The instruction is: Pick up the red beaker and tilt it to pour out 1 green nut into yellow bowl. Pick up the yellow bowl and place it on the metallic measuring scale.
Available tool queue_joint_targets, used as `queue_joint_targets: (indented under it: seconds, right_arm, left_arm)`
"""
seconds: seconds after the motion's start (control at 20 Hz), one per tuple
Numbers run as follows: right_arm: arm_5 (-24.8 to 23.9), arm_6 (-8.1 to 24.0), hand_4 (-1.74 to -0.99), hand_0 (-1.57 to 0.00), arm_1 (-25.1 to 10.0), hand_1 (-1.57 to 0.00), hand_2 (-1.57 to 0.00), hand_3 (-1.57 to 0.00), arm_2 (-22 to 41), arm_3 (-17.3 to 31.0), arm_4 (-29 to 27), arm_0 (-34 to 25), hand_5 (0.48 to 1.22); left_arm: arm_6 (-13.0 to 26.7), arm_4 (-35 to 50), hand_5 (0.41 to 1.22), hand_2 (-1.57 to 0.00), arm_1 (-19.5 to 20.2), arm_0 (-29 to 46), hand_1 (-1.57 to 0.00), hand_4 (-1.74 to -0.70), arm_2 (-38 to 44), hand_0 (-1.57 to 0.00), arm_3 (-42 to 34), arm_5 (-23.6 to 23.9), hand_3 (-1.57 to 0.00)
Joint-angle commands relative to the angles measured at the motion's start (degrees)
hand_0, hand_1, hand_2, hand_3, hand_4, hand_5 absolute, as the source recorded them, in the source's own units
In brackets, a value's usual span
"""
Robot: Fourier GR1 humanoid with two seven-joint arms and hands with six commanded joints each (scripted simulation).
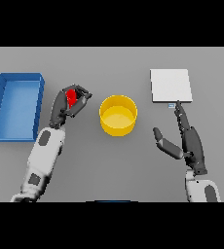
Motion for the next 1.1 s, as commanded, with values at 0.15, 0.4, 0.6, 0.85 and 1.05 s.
queue_joint_targets:
  seconds: [0.15, 0.4, 0.6, 0.85, 1.05]
  right_arm:
    - [0.11, -0.14, -1.25, 0.0, 0.42, 0.0, 0.0, 0.0, -0.03, -0.19, -0.63, 0.13, 0.647]
    - [-0.08, -0.53, -1.248, 0.0, 0.43, 0.0, 0.0, 0.0, 0.05, -0.08, -0.31, 0.16, 0.645]
    - [-0.02, -0.84, -1.233, 0.0, 0.33, 0.0, 0.0, 0.0, 0.3, -0.06, 0.1, 0.39, 0.644]
    - [-1.15, -0.84, -1.219, 0.0, 0.14, 0.0, 0.0, 0.0, 0.52, 1.7, 2.22, -1.35, 0.656]
    - [-0.87, -3.09, -1.219, 0.0, -1.0, 0.0, 0.0, 0.0, 0.19, 0.08, 2.06, 0.17, 0.661]
  left_arm:
    - [-0.35, -0.54, 1.148, -1.33, 0.25, -1.1, -1.31, -1.6, -0.82, -1.3, 1.33, -0.13, -1.24]
    - [-1.26, 4.11, 1.157, -1.49, 0.14, -0.74, -1.49, -1.64, 1.38, -1.48, -0.82, -3.34, -1.46]
    - [0.62, 6.42, 1.135, -1.54, 0.33, -1.03, -1.54, -1.7, 0.93, -1.54, -5.73, -5.03, -1.53]
    - [3.86, 4.38, 1.132, -1.56, 3.93, -1.38, -1.56, -1.72, -1.04, -1.56, -9.67, -7.69, -1.55]
    - [4.74, 2.28, 1.139, -1.56, 5.69, -1.53, -1.56, -1.72, -2.42, -1.56, -10.74, -8.94, -1.55]
